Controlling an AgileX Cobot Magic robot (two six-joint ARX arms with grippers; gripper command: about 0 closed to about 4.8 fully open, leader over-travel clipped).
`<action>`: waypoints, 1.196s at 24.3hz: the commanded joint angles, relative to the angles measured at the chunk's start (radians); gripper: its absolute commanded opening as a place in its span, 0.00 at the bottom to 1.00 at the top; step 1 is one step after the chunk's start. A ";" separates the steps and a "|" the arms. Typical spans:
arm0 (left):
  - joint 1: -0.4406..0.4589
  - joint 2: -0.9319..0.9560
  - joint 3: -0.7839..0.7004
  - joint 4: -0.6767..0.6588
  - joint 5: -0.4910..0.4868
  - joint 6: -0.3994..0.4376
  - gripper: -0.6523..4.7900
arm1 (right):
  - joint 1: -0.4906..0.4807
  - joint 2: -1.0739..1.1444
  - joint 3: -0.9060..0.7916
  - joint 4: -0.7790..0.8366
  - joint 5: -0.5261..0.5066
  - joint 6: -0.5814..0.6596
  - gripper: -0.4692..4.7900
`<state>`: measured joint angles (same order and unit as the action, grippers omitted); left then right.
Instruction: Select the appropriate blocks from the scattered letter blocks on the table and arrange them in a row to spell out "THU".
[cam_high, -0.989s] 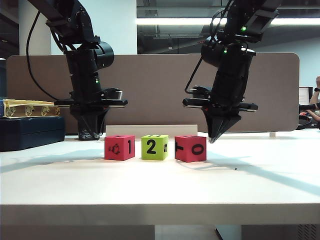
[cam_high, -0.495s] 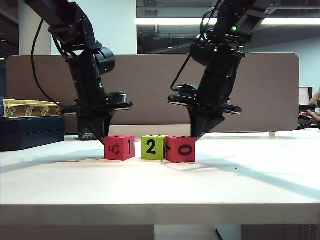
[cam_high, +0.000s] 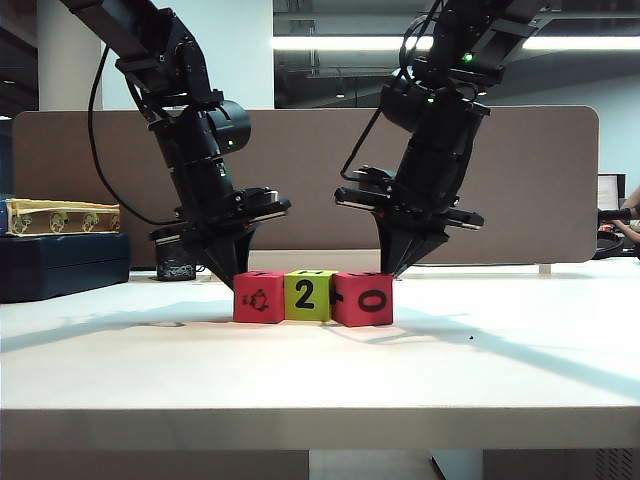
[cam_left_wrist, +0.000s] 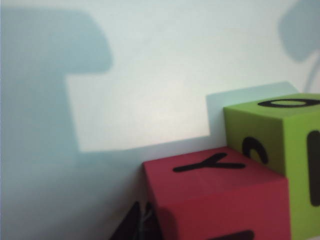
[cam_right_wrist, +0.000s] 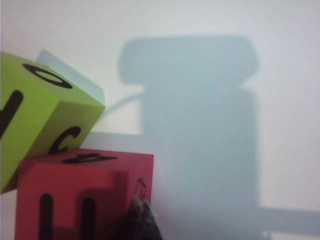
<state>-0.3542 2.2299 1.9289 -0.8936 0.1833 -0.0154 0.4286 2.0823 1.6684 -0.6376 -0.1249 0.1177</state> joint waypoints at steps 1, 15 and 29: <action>-0.019 -0.003 -0.002 0.015 0.012 0.008 0.11 | 0.009 -0.005 0.005 0.010 -0.032 0.013 0.08; -0.021 -0.003 -0.002 0.010 -0.132 0.003 0.11 | 0.021 -0.005 0.006 -0.006 -0.064 0.013 0.08; -0.018 -0.055 -0.001 0.081 -0.277 0.001 0.24 | 0.021 -0.042 0.026 0.053 0.017 -0.013 0.08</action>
<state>-0.3721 2.1952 1.9255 -0.8349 -0.0906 -0.0158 0.4473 2.0468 1.6859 -0.6174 -0.0853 0.1070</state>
